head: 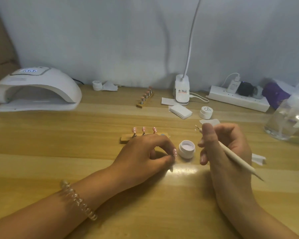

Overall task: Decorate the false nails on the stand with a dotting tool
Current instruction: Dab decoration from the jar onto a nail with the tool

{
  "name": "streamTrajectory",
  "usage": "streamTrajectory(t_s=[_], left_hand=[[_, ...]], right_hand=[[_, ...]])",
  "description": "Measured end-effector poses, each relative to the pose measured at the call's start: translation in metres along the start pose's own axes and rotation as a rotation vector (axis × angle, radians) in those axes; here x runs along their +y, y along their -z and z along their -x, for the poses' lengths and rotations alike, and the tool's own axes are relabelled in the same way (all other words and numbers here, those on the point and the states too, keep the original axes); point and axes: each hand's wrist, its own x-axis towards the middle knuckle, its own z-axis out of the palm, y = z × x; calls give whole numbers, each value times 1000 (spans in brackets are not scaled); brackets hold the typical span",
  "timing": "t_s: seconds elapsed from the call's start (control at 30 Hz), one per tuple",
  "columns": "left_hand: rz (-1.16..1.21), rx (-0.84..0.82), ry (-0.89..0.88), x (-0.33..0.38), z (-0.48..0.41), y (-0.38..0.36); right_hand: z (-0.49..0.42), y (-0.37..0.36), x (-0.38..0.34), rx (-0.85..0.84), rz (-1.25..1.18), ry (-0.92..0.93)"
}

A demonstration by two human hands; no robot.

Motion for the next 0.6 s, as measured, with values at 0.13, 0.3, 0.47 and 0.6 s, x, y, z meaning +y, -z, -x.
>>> streamTrajectory(t_s=[0.13, 0.3, 0.47, 0.6], left_hand=[[86, 63, 15, 3, 0, 0], [163, 153, 78, 9, 1, 4], [215, 196, 42, 12, 3, 7], [300, 181, 42, 13, 8, 7]], right_hand=[[0, 3, 4, -85, 130, 70], [7, -1, 7, -232, 468, 238], [12, -5, 5, -326, 548, 352], [12, -5, 1, -326, 520, 363]])
